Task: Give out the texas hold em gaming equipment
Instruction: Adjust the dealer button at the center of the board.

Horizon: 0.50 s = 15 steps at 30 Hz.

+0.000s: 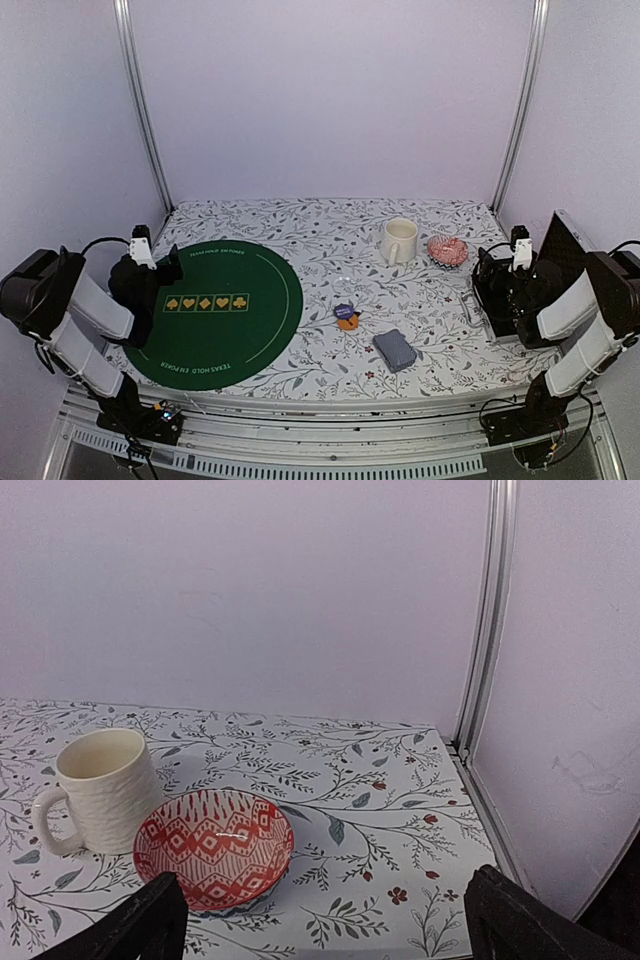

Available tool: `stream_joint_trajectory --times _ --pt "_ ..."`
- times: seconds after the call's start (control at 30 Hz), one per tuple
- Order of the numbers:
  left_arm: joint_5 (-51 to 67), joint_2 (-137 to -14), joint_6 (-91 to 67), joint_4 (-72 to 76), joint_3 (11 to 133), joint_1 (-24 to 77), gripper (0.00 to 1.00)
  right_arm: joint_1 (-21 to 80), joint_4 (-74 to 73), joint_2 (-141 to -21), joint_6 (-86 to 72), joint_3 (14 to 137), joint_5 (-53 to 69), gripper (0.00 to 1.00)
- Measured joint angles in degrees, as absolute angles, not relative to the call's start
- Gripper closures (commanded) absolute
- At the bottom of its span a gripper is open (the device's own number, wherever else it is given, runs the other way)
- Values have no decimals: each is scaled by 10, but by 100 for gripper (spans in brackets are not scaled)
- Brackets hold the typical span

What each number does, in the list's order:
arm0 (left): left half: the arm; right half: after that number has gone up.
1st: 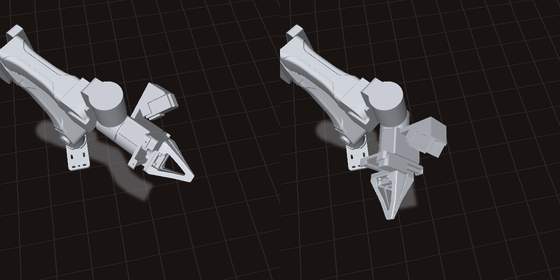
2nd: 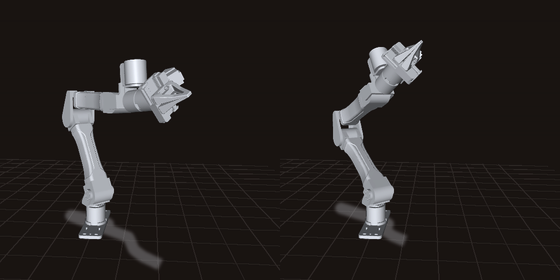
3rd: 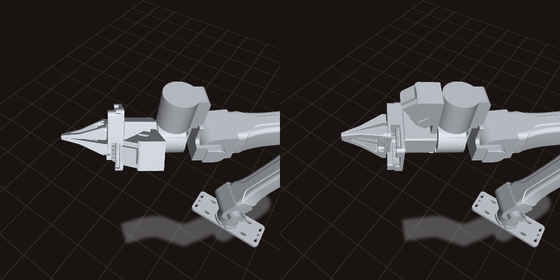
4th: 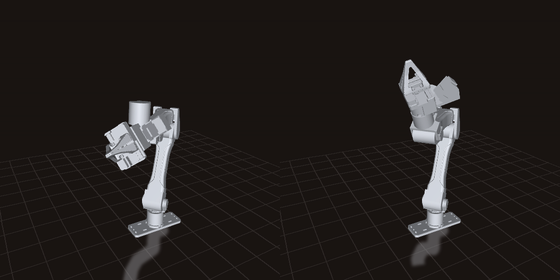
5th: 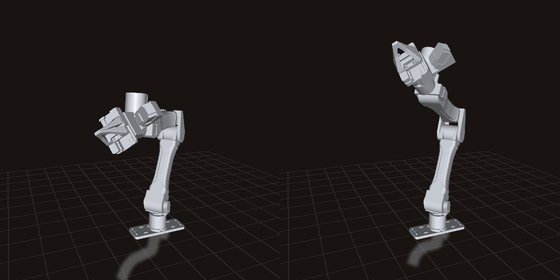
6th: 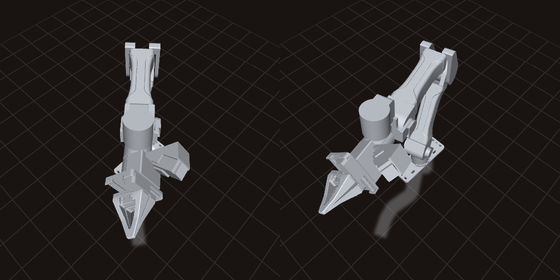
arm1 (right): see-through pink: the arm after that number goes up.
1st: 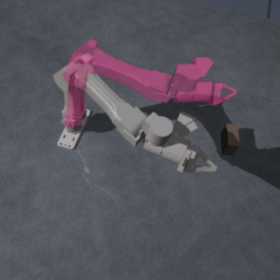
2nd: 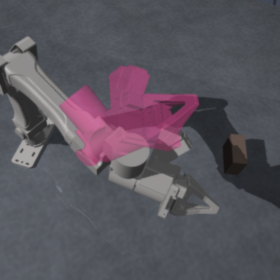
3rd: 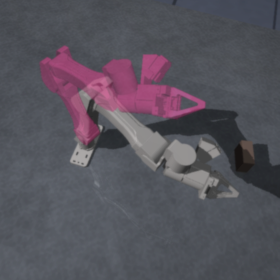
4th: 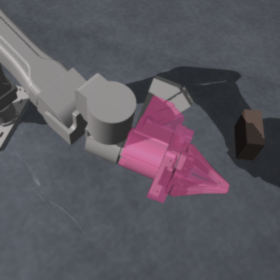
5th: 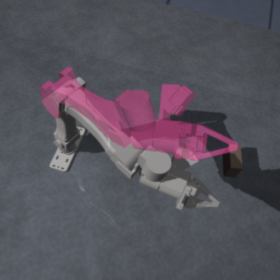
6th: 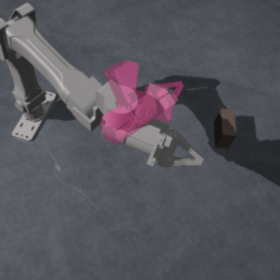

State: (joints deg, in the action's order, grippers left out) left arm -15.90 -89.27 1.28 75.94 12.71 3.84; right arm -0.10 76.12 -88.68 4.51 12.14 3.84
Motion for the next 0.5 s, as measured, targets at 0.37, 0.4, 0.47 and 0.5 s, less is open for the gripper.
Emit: stream_joint_trajectory --times 0.37,0.4,0.47,0.5 --pt "-170 -828 -5 624 182 26 2 -14 741 -886 34 134 51 1" --pt "-175 -814 -8 599 201 26 2 -18 729 -884 33 138 54 1" --pt "-180 -778 -17 540 251 26 2 -20 691 -868 32 150 59 1" --pt "-176 -761 -20 516 272 26 2 -20 656 -853 31 163 62 1"
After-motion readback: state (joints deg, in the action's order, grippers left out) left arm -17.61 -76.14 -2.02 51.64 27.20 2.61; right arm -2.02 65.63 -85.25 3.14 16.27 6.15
